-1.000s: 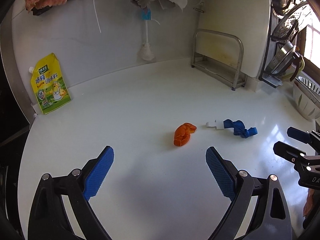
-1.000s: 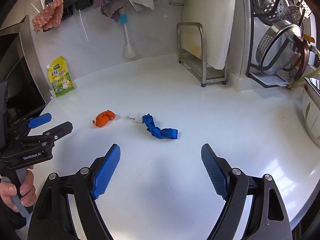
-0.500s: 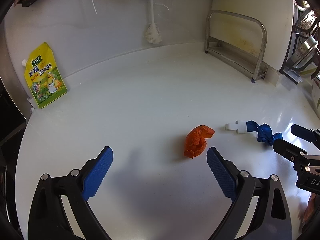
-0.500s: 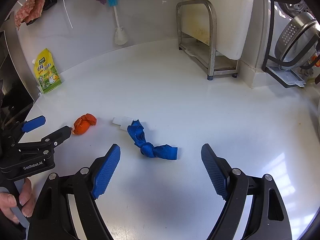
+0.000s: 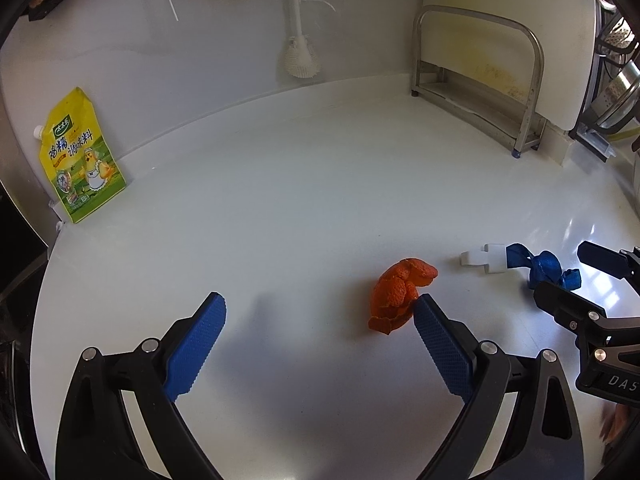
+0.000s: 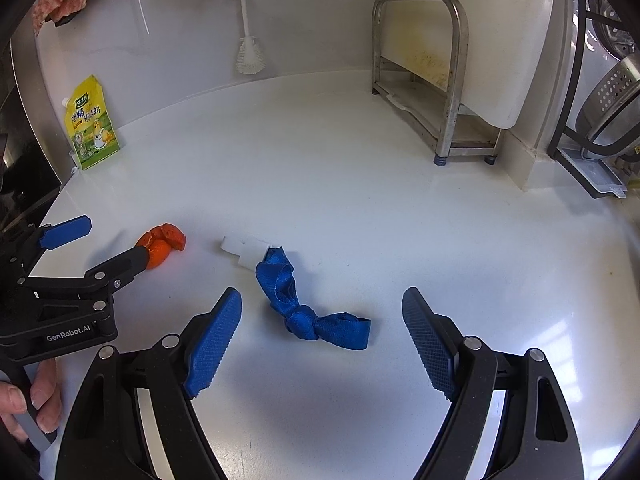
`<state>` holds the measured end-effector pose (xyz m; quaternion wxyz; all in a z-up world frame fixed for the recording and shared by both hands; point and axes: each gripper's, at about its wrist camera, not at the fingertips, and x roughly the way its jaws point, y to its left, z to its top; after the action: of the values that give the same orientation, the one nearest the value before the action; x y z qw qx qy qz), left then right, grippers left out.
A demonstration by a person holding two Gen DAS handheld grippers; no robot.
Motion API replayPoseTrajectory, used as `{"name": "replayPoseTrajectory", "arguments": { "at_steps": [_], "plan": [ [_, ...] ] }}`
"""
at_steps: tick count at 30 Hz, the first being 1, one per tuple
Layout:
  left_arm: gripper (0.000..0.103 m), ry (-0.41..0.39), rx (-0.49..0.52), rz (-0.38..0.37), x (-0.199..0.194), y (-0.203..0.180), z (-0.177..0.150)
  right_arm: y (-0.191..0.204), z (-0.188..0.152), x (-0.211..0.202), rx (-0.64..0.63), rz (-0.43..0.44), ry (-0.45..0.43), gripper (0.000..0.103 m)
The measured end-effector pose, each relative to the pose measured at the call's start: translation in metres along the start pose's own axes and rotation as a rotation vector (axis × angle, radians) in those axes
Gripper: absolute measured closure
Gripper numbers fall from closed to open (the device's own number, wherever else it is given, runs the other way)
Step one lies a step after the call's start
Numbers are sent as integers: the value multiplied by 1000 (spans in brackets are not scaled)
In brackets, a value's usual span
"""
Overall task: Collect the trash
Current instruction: 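Grasp the orange toy with the left tool while the right grasps the blue cloth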
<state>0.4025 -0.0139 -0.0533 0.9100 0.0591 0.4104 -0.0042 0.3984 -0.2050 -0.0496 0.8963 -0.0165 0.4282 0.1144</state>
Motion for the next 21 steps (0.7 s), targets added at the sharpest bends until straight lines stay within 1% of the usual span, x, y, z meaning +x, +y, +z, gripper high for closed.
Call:
{"name": "replayPoseTrajectory", "arguments": {
  "at_steps": [5,8,10,11,12,14,16,19,21],
  "plan": [
    [10,-2,12,2,2,-2,2,1,1,1,-7,0,3,24],
    [10,9,6,-33,3,-2,2,1,1,2,-9,3,4,24],
    [10,7,5,-32,3,-3,2,2,1,3,-14,5,6,33],
    [10,6,6,-32,4,-3,2,3,0,4,-16,7,14,42],
    [10,7,7,-33,4,-3,2,3,0,6,-18,10,23,46],
    [13,14,5,-41,6,-3,3,4,0,8,-24,6,29,49],
    [18,24,-3,-51,9,-2,4,6,0,7,-28,12,26,55],
    [25,29,-15,-68,12,0,6,7,0,7,-32,10,24,59],
    [35,30,-12,-74,13,-1,7,7,0,7,-34,12,19,63]
  ]
}}
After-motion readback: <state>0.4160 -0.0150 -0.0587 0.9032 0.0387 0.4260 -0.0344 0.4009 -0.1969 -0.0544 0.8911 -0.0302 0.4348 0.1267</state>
